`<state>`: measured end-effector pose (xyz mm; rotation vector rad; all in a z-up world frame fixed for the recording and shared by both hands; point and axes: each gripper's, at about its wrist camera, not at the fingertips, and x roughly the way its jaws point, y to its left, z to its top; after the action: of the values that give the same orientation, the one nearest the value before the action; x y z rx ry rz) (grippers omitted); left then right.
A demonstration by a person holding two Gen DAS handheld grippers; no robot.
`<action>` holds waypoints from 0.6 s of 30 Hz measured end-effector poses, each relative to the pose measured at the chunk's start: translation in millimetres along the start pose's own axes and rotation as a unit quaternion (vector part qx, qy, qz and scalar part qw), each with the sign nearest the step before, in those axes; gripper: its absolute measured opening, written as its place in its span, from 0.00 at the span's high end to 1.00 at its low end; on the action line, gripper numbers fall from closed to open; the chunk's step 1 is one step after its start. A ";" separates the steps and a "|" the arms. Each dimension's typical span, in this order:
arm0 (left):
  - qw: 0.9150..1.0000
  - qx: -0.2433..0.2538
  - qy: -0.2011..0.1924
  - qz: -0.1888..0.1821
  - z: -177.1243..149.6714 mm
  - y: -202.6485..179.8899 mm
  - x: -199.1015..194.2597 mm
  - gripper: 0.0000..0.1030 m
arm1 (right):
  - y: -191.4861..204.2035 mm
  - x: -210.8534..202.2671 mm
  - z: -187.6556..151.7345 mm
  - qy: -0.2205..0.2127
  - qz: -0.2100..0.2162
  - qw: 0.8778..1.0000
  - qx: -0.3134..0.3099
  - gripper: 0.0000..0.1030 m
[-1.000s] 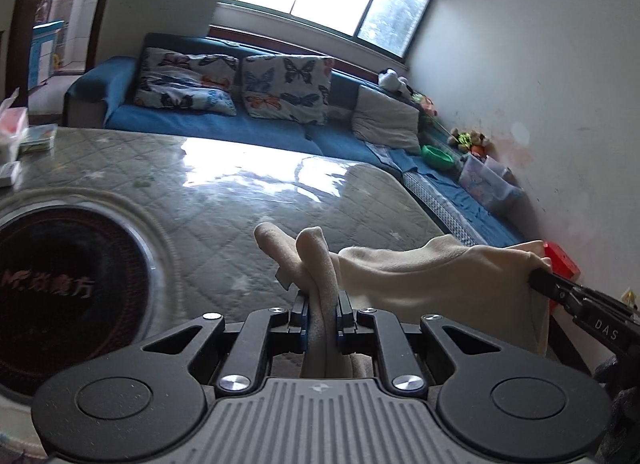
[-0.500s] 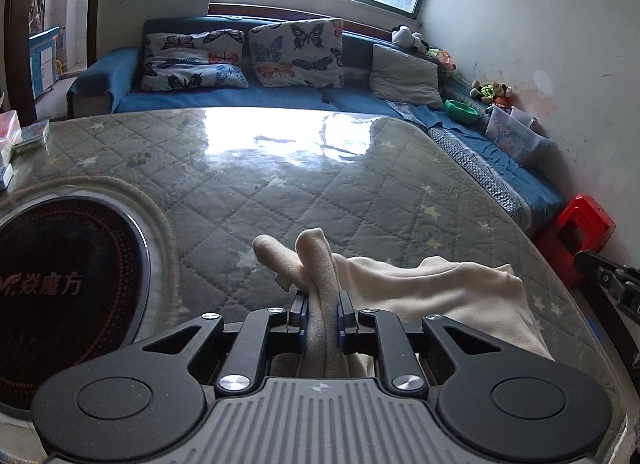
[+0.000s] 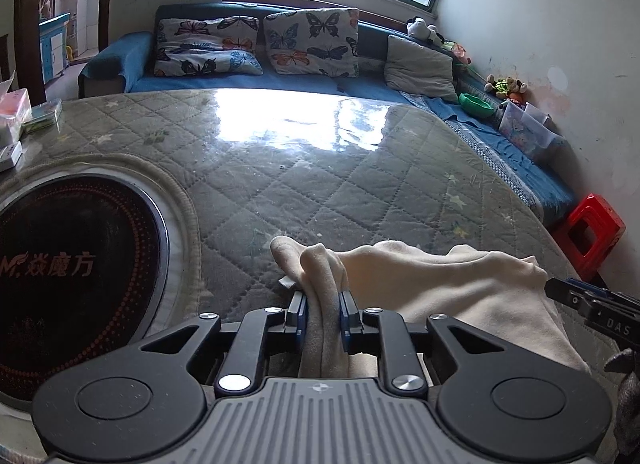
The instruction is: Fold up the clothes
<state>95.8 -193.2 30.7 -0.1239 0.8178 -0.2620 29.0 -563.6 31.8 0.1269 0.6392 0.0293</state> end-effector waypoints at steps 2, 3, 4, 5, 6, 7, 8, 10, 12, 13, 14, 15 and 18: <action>1.000 -0.002 0.004 0.002 -1.5 1.3 2.6 0.79 | -5.0 7.9 -1.9 0.008 0.003 1.000 0.012 0.61; 1.000 -0.004 0.006 0.004 -2.1 2.0 3.9 0.76 | -8.5 13.4 -3.4 0.013 0.006 1.000 0.021 0.61; 1.000 -0.006 0.008 0.005 -2.5 2.9 5.3 0.75 | -10.1 17.1 -4.9 0.016 0.007 1.000 0.025 0.61; 1.000 -0.009 0.011 0.005 -3.0 4.3 7.0 0.73 | -11.7 20.8 -6.5 0.018 0.009 0.999 0.028 0.61; 1.000 -0.011 0.013 0.005 -3.4 5.5 8.4 0.74 | -12.2 24.1 -7.9 0.021 0.011 0.999 0.031 0.62; 1.000 -0.013 0.014 0.003 -3.7 6.5 9.5 0.74 | -12.7 26.3 -9.0 0.022 0.015 0.999 0.033 0.63; 1.000 -0.015 0.015 0.001 -4.0 7.6 10.6 0.74 | -13.1 28.4 -10.2 0.024 0.019 0.999 0.036 0.73; 1.000 -0.019 0.016 -0.006 -3.3 8.6 11.2 0.84 | -13.0 29.1 -10.8 0.022 0.033 0.998 0.039 0.89; 1.000 -0.020 0.013 -0.012 -1.7 6.6 9.3 0.87 | -8.7 22.4 -8.4 0.009 0.028 0.999 0.029 0.90; 1.000 -0.016 0.009 -0.013 -0.8 4.1 7.8 0.87 | -6.5 19.0 -7.1 0.003 0.025 0.999 0.023 0.90; 1.000 -0.011 0.003 -0.015 0.1 0.7 6.0 0.87 | -5.5 16.5 -6.3 -0.002 0.024 1.000 0.020 0.90; 1.000 -0.007 -0.002 -0.018 1.0 -3.1 4.5 0.87 | -4.5 9.6 -3.1 -0.014 0.019 1.000 0.018 0.90; 0.999 0.001 -0.013 -0.034 3.3 -13.6 0.0 0.88 | -2.8 -12.0 6.0 -0.050 0.002 0.999 0.011 0.91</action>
<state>95.7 -206.2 35.9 -0.1531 0.7877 -0.3242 22.9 -567.8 43.3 0.1504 0.5398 0.0193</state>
